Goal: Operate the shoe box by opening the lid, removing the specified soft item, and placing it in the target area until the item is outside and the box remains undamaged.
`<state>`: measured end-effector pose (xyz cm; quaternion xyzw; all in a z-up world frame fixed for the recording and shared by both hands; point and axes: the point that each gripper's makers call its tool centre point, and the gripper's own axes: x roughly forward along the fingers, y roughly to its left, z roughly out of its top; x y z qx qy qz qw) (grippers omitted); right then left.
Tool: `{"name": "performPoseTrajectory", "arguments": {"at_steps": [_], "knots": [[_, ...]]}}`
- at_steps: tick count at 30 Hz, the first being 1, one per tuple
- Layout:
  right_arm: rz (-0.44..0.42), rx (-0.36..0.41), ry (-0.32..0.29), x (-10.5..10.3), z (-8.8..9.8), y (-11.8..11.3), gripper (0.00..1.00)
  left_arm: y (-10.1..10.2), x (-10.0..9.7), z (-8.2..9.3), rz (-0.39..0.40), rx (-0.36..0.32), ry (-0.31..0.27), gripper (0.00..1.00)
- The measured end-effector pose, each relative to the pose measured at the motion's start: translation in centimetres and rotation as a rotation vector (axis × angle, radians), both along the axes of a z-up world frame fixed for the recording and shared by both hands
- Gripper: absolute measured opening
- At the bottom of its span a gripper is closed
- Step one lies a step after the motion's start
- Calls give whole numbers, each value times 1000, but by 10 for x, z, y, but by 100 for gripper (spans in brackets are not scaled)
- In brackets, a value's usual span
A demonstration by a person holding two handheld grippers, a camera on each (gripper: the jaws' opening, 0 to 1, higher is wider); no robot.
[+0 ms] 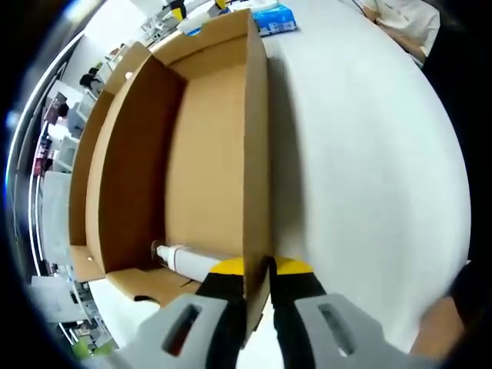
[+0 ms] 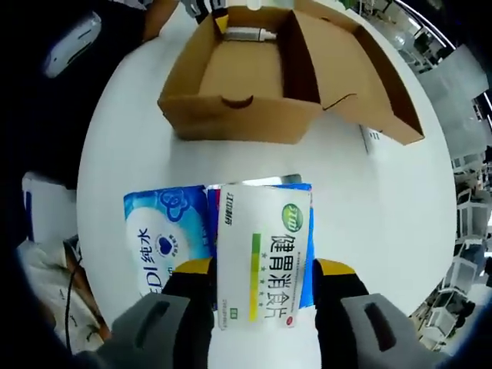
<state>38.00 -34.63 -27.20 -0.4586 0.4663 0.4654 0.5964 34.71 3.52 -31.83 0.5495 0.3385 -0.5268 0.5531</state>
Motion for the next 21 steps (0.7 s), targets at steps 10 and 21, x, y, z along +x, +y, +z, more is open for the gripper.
{"name": "performPoseTrajectory", "arguments": {"at_steps": [10, 21], "knots": [[39, 49, -23, -3, 15, 30, 52, 0, 1, 0, -3, 0, 0, 9], [-32, 27, -20, 6, 5, 29, 49, 0, 1, 0, -4, 3, -7, 9]]}}
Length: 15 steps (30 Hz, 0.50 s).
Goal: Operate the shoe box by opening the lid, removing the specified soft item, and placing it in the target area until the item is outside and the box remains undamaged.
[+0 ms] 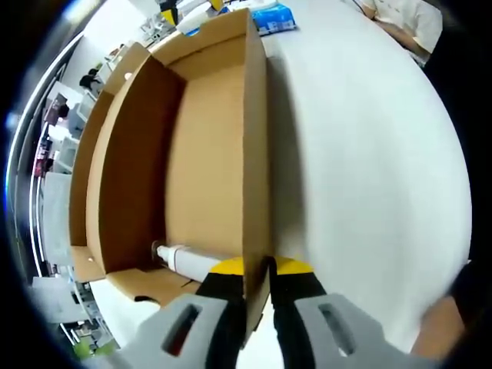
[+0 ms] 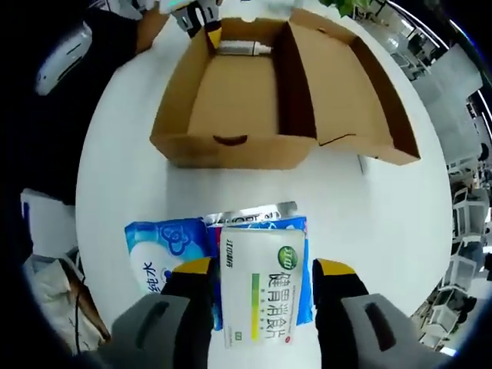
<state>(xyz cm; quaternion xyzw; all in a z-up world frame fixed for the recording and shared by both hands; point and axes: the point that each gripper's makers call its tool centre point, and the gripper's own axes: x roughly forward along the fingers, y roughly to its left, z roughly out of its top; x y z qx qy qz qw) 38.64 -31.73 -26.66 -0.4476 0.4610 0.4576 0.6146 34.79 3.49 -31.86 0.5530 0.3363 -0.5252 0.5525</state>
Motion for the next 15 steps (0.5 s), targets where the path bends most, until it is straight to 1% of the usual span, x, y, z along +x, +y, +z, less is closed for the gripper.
{"name": "performPoseTrajectory", "arguments": {"at_steps": [3, 10, 15], "knots": [[18, 3, 6, -3, 1, 3, 43, 0, 0, 0, 1, 0, 1, 9], [64, -3, 10, -5, -1, 4, 43, 0, 0, 0, -1, 2, 0, 9], [81, -4, 15, -4, -1, 4, 43, 0, 0, 0, -1, 2, 0, 9]]}}
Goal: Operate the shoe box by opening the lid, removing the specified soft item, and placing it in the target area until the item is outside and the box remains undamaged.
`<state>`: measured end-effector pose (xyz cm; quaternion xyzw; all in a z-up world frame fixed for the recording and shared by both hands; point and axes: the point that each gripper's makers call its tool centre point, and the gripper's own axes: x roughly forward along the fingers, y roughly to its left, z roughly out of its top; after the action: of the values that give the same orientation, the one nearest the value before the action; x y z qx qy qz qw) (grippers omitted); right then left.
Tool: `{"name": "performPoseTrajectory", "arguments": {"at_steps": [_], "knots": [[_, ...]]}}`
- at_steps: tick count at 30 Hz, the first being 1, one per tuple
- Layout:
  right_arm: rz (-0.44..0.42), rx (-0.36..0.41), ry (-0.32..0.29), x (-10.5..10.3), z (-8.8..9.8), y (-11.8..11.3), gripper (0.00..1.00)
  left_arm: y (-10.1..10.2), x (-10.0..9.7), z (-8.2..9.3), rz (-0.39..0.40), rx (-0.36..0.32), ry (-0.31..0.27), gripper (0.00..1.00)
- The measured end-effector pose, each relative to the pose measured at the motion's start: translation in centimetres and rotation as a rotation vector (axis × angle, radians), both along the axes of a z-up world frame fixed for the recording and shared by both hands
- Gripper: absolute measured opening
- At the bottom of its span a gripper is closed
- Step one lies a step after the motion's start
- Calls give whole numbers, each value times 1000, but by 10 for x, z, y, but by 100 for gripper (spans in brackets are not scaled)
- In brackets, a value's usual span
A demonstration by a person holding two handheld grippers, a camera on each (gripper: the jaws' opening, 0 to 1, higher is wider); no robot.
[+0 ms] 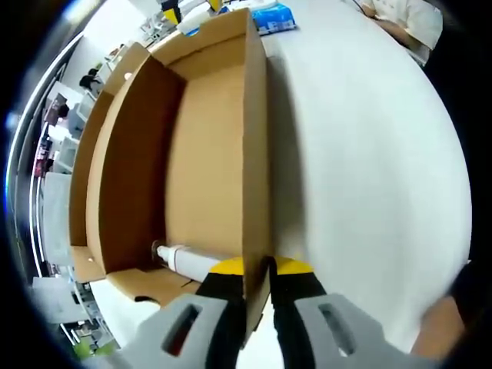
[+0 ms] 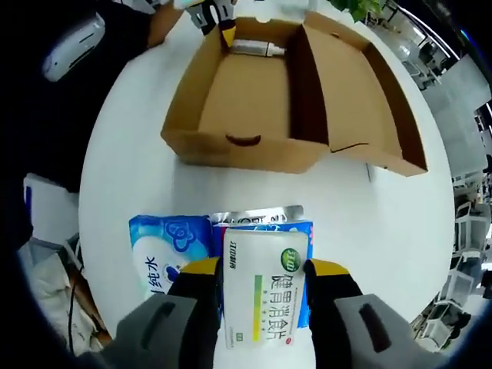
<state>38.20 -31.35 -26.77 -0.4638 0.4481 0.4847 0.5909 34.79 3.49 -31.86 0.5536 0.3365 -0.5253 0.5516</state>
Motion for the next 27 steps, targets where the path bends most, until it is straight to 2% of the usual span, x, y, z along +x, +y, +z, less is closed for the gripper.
{"name": "performPoseTrajectory", "arguments": {"at_steps": [4, 7, 9, 12, 14, 17, 22, 27], "knots": [[12, -9, 0, 0, 0, 0, 44, 0, 0, 0, 0, 0, 0, 9], [16, 5, -43, 7, 10, 5, 47, 0, 0, 0, 0, 0, 1, 9], [33, 40, -77, 10, 22, 19, 47, 0, 0, 0, 0, 0, 2, 9], [84, 90, -128, 13, 40, 49, 47, 0, 0, 0, 1, 0, 3, 9], [142, 127, -160, 15, 53, 79, 47, 0, 0, 0, 1, 0, 3, 9], [227, 165, -188, 16, 64, 120, 47, 0, 0, 0, 0, -1, 3, 9], [374, 236, -204, 19, 61, 198, 47, 0, 0, 0, -2, -1, 2, 9], [454, 289, -192, 26, 48, 252, 47, 0, 0, 0, -1, -1, 2, 9]]}}
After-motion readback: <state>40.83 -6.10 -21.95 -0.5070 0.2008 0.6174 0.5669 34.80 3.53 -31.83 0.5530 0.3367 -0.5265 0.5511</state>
